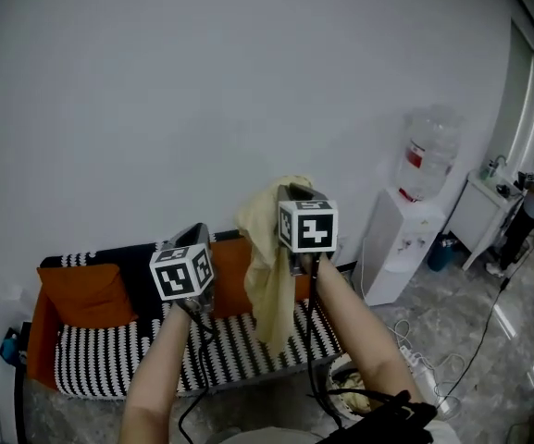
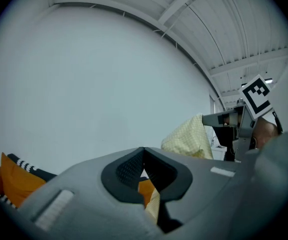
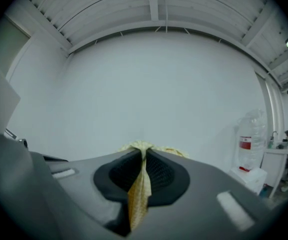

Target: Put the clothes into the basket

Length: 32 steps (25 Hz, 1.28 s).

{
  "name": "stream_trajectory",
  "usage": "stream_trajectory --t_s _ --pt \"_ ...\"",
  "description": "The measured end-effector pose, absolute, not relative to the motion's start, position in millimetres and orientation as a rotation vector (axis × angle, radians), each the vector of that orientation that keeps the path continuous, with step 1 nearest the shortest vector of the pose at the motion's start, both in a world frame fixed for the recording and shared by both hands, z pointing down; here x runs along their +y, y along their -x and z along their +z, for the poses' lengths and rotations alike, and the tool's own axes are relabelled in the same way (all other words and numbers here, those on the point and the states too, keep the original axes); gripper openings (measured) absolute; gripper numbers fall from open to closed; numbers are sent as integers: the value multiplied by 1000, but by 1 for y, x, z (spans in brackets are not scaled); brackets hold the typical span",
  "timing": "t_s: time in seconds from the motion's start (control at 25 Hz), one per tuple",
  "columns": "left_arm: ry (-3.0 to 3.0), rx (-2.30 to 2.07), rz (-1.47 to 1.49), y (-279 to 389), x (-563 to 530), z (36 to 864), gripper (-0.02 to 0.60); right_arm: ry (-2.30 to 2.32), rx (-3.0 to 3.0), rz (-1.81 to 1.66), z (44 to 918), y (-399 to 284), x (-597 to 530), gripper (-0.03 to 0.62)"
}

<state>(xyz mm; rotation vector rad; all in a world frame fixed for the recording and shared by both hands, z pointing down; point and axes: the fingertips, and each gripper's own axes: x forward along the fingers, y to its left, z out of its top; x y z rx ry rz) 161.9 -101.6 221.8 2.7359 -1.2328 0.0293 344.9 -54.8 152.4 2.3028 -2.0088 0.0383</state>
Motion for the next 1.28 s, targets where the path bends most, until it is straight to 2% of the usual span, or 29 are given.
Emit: stream_trajectory --t_s 0.36,0.68,1.28 --pt "-2830 -995 4 -199 -116 204 3 -2520 -1766 -36 116 -374 -21 32" --pt "-2928 -645 19 -274 -89 204 3 -2726 -1417 -27 108 -428 52 32" --pt "-2972 -214 40 -383 24 211 3 -2875 -1059 -31 103 -484 193 32"
